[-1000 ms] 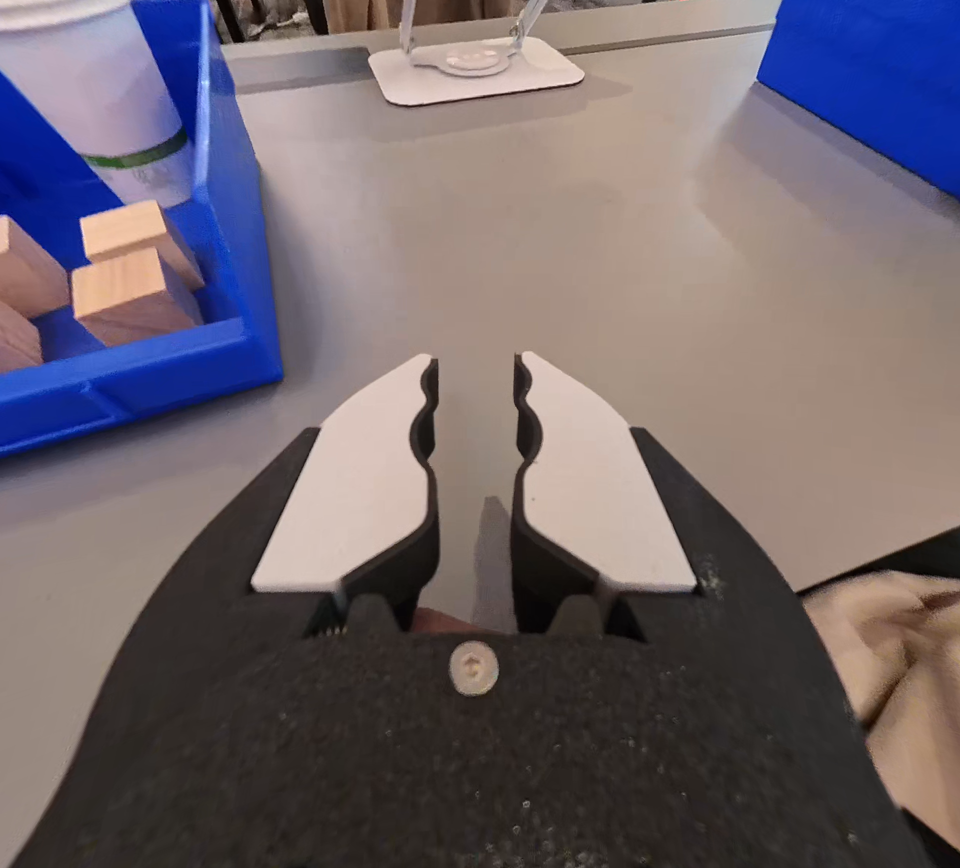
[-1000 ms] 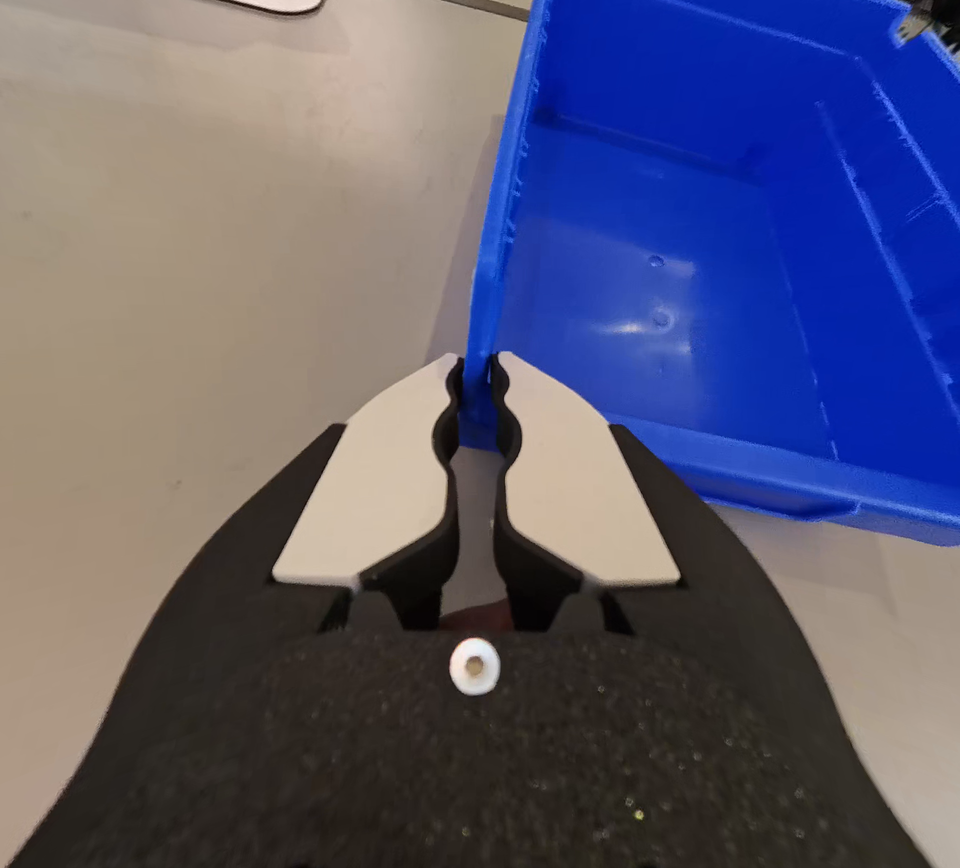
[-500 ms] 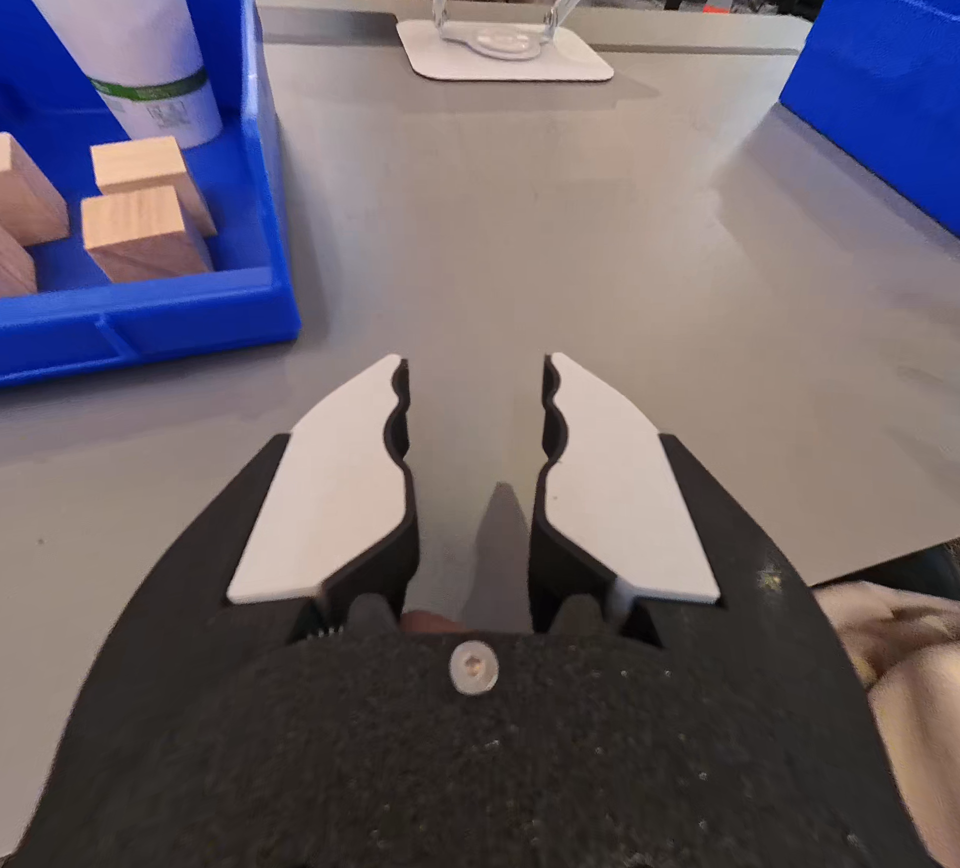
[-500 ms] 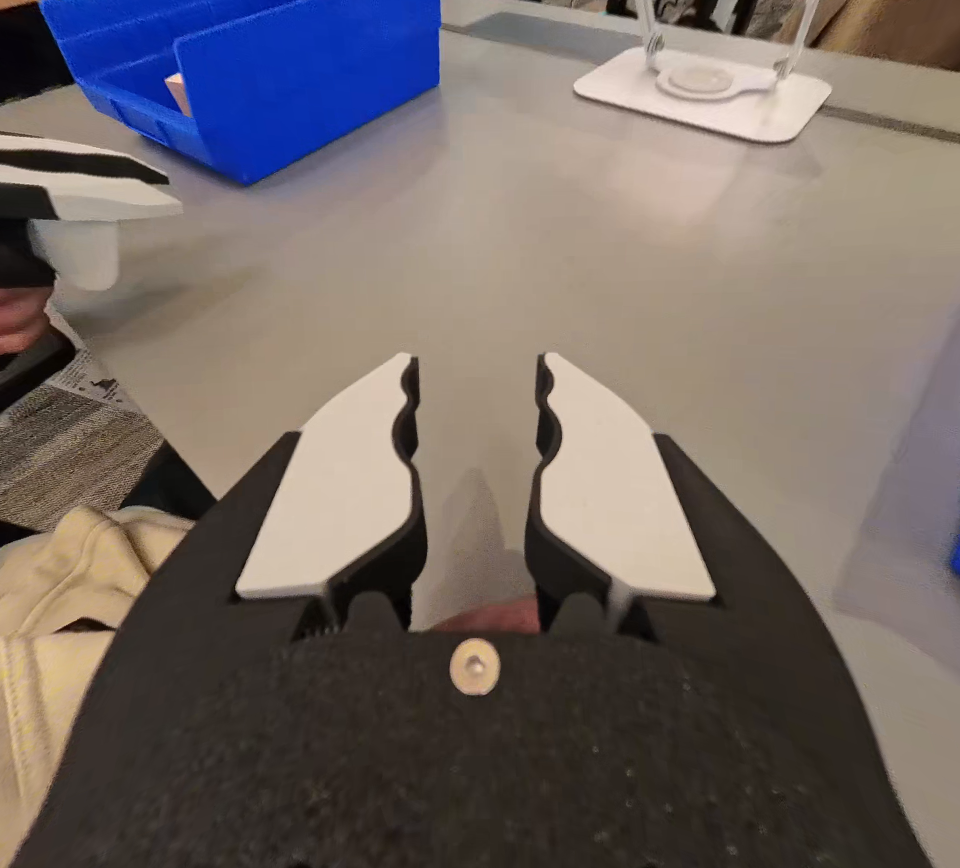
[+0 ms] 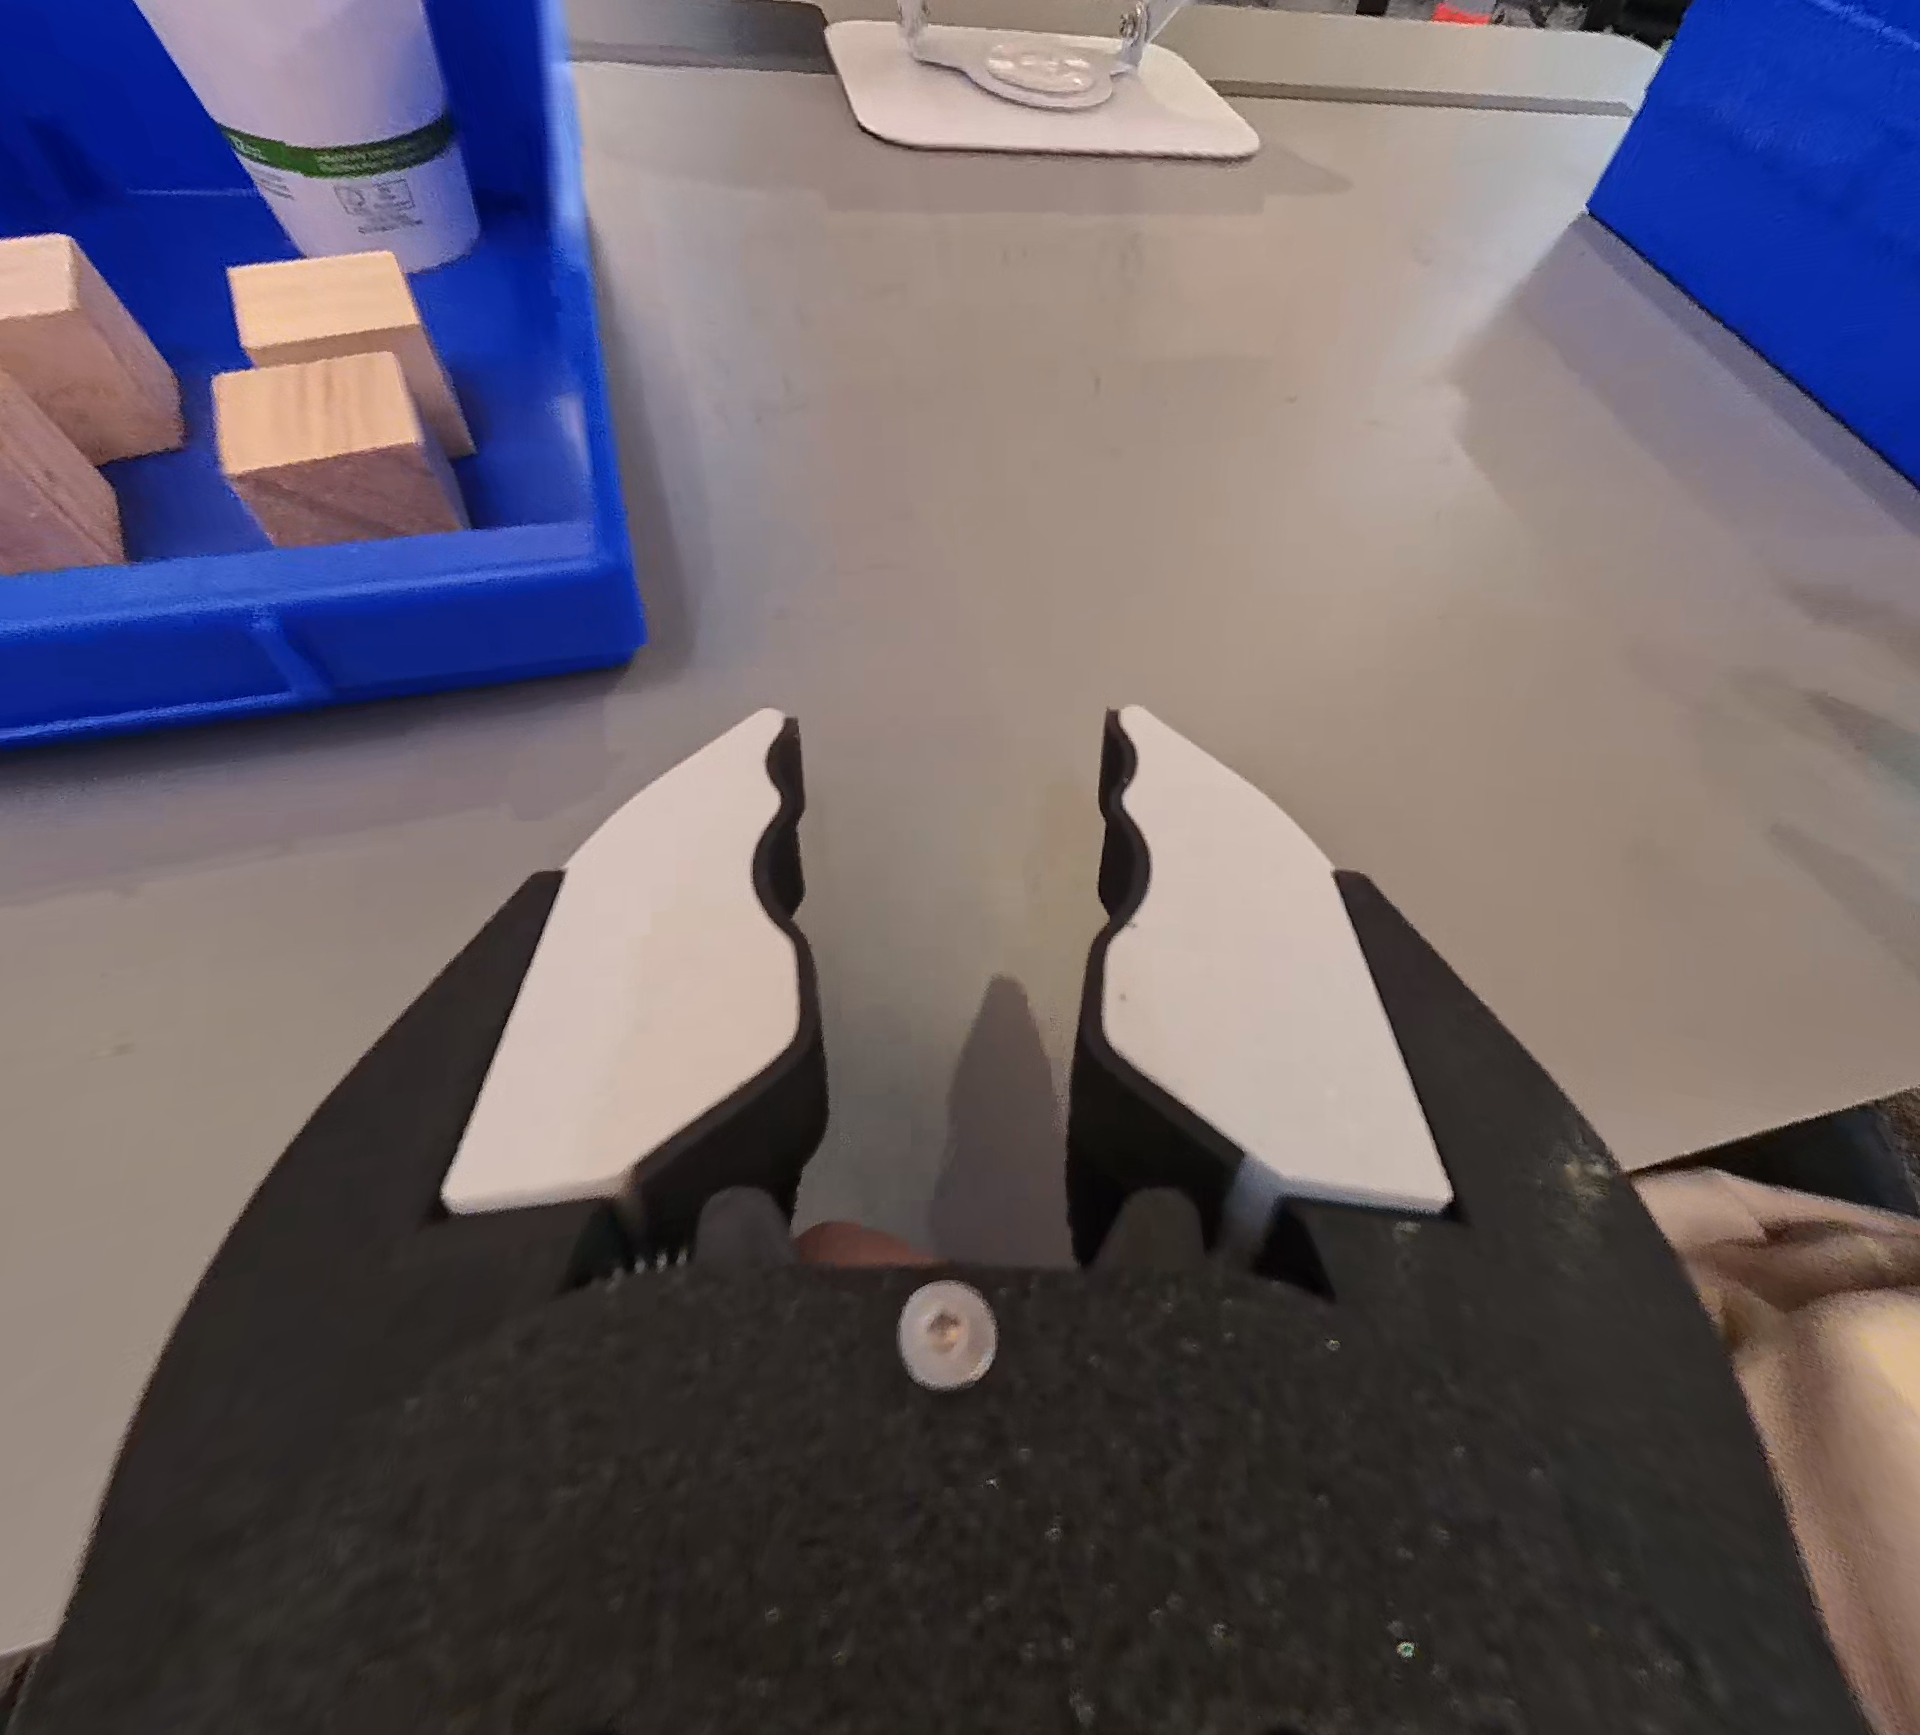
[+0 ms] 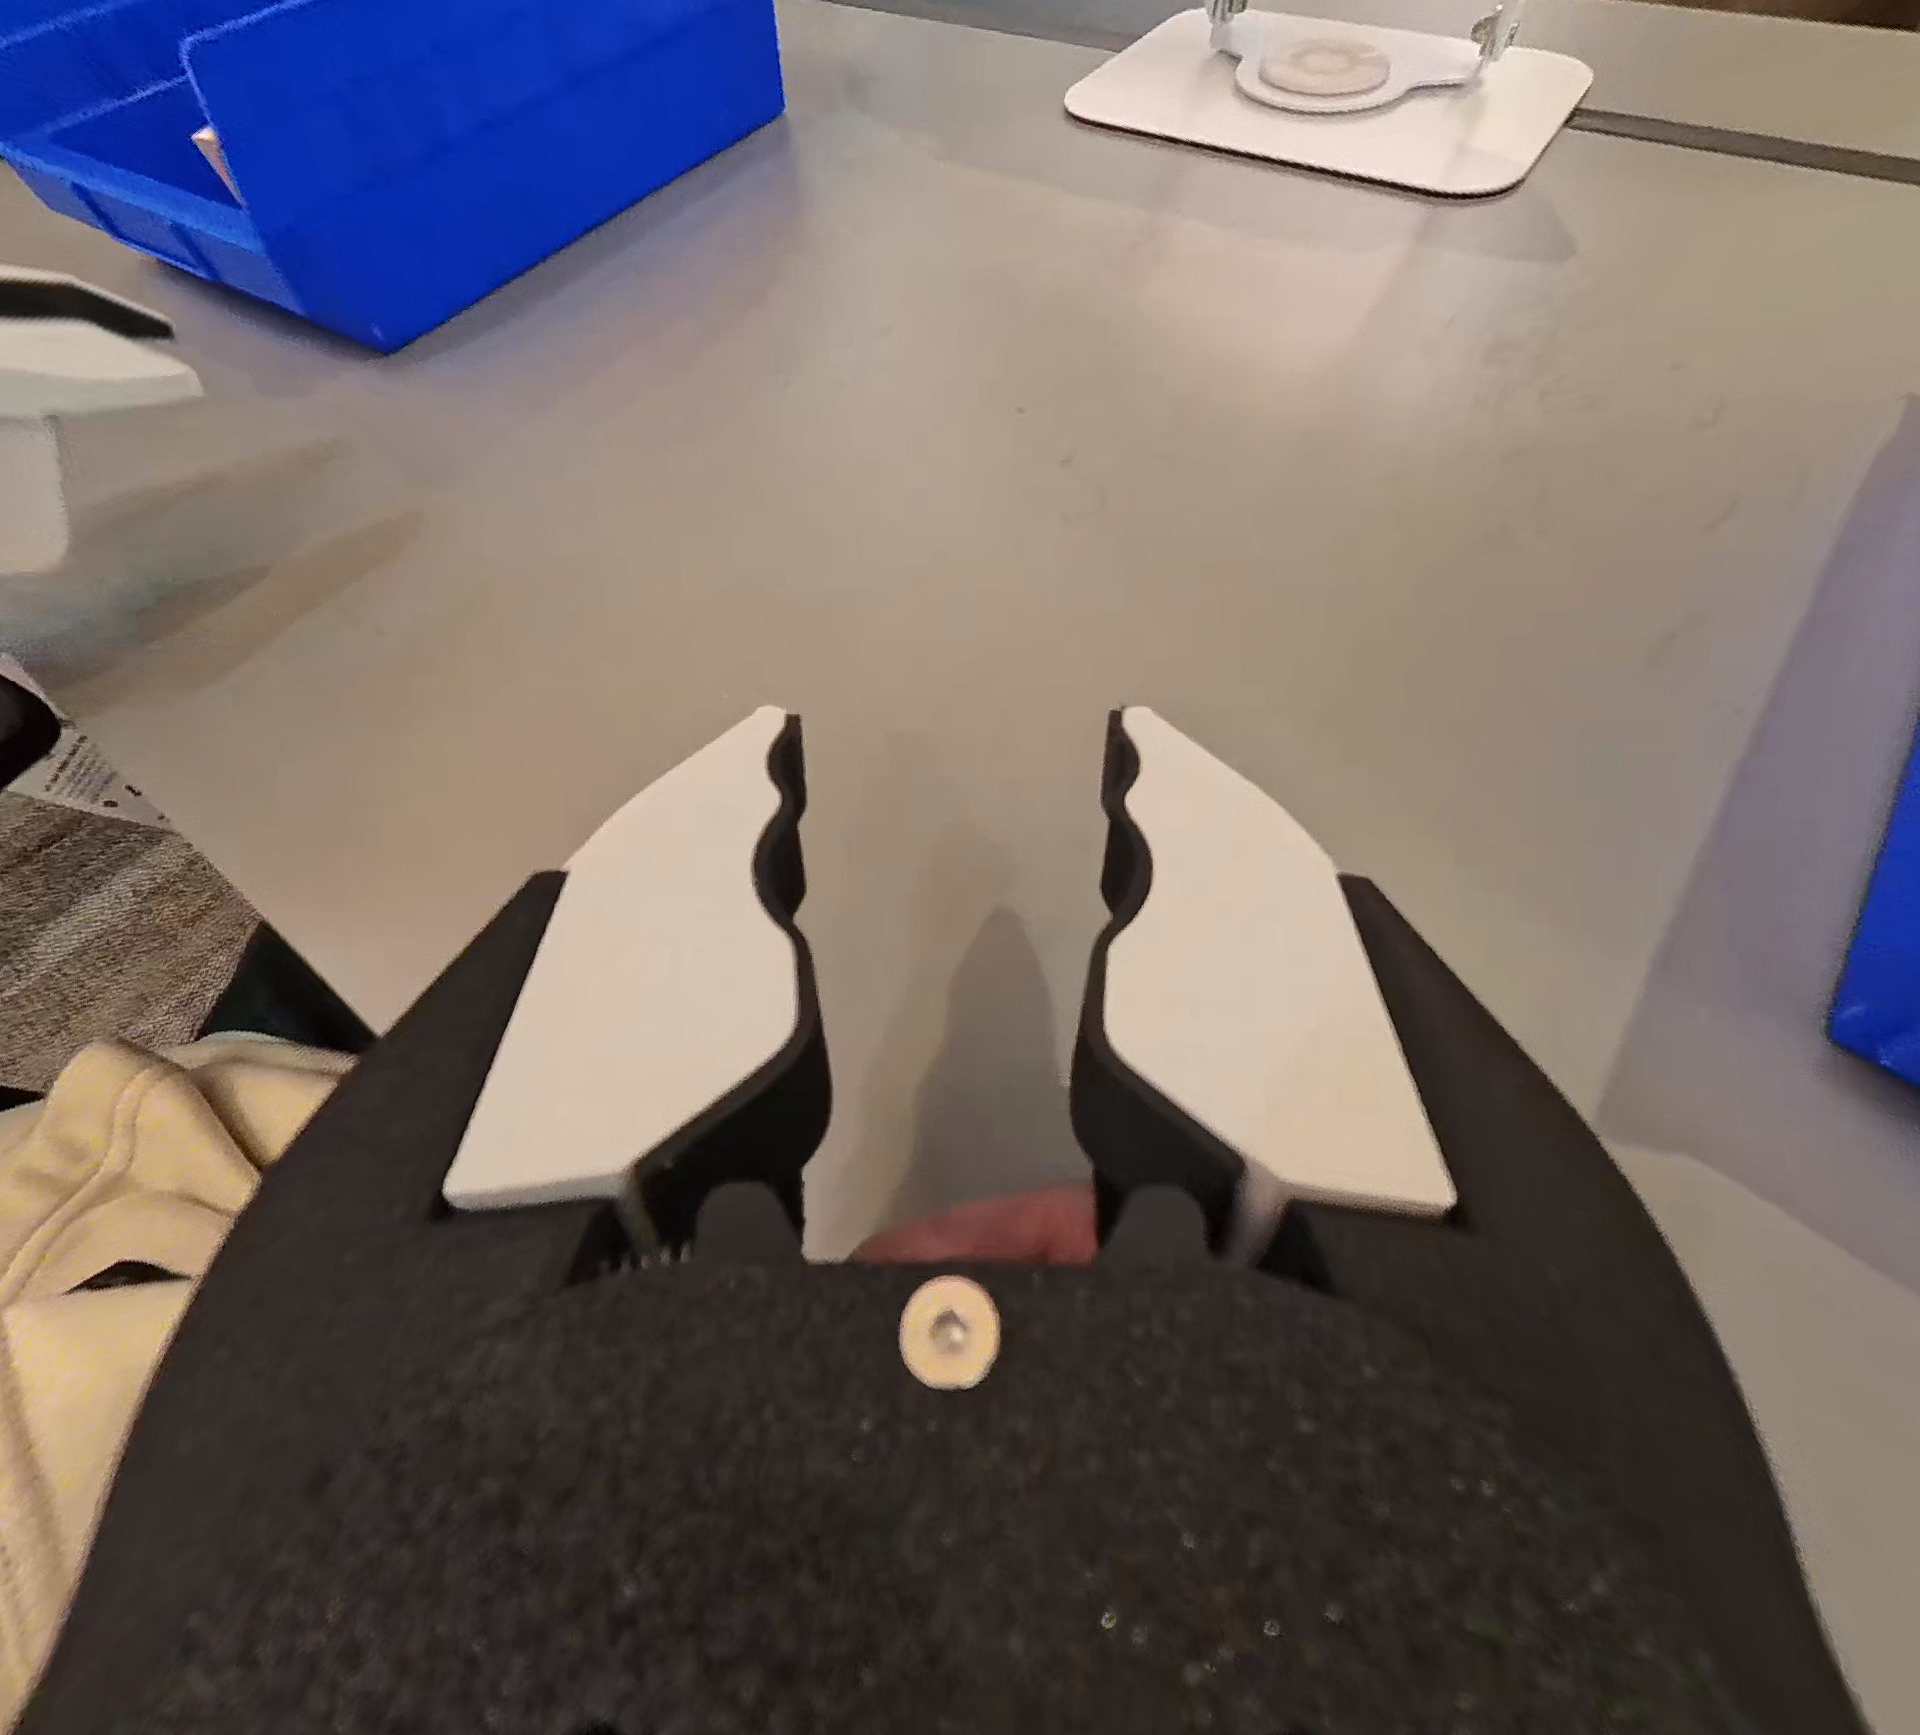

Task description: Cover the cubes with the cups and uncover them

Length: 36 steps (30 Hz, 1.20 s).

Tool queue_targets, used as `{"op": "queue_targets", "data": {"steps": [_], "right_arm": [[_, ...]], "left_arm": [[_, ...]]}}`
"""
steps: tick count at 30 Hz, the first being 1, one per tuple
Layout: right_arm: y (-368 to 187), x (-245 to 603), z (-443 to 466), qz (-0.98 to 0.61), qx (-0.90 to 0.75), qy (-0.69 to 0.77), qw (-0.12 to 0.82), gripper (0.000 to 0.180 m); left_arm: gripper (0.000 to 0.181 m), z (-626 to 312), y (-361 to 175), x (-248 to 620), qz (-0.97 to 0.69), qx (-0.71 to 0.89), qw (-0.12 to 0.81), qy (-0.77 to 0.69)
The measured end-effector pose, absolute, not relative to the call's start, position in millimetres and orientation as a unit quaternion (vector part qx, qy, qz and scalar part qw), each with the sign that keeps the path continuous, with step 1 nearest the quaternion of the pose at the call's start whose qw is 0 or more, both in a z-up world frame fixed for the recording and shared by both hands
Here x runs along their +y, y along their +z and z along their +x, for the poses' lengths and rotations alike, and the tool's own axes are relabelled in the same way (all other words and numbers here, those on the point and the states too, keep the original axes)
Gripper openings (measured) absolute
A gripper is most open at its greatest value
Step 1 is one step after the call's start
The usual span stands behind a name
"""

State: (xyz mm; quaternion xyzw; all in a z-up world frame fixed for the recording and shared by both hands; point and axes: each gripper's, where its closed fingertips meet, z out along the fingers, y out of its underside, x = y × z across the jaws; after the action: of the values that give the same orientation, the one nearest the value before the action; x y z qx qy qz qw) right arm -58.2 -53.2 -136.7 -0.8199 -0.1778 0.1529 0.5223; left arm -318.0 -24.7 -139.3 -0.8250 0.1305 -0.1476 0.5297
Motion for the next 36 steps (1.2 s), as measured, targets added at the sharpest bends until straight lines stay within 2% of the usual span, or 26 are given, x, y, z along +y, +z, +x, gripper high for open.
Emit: {"op": "queue_targets", "data": {"steps": [4, 11, 15, 17, 20, 23, 27, 32, 33, 36], "right_arm": [[-138, -58, -66, -0.817, -0.21, 0.146, 0.516, 0.049], [-146, -64, -70, -0.821, -0.235, 0.137, 0.501, 0.044], [-138, -66, -68, -0.816, -0.232, 0.144, 0.509, 0.043], [-136, -66, -66, -0.816, -0.229, 0.146, 0.51, 0.042], [-137, -66, -65, -0.818, -0.226, 0.15, 0.507, 0.041], [-138, -65, -64, -0.819, -0.227, 0.141, 0.507, 0.041], [-138, -66, -67, -0.819, -0.231, 0.144, 0.506, 0.04], [-141, -67, -69, -0.82, -0.24, 0.136, 0.501, 0.04], [-141, -67, -69, -0.82, -0.24, 0.136, 0.501, 0.04], [-141, -66, -68, -0.821, -0.238, 0.138, 0.5, 0.039]], "left_arm": [[0.052, -386, -104, 9, -0.841, 0.072, 0.53, -0.081], [0.061, -476, -130, 106, -0.951, 0.036, 0.307, -0.019], [0.062, -492, -156, 127, -0.971, 0.024, 0.238, 0.031], [0.05, -503, -156, 133, -0.967, 0.011, 0.244, 0.068], [0.041, -505, -155, 135, -0.965, 0.0, 0.252, 0.068], [0.053, -508, -151, 128, -0.965, 0.008, 0.249, 0.08], [0.055, -519, -149, 125, -0.961, 0.027, 0.247, 0.125], [0.055, -517, -180, 129, -0.974, 0.032, 0.204, 0.094], [0.047, -519, -179, 133, -0.971, 0.031, 0.217, 0.098], [0.046, -507, -173, 133, -0.973, 0.035, 0.224, 0.049]]}}
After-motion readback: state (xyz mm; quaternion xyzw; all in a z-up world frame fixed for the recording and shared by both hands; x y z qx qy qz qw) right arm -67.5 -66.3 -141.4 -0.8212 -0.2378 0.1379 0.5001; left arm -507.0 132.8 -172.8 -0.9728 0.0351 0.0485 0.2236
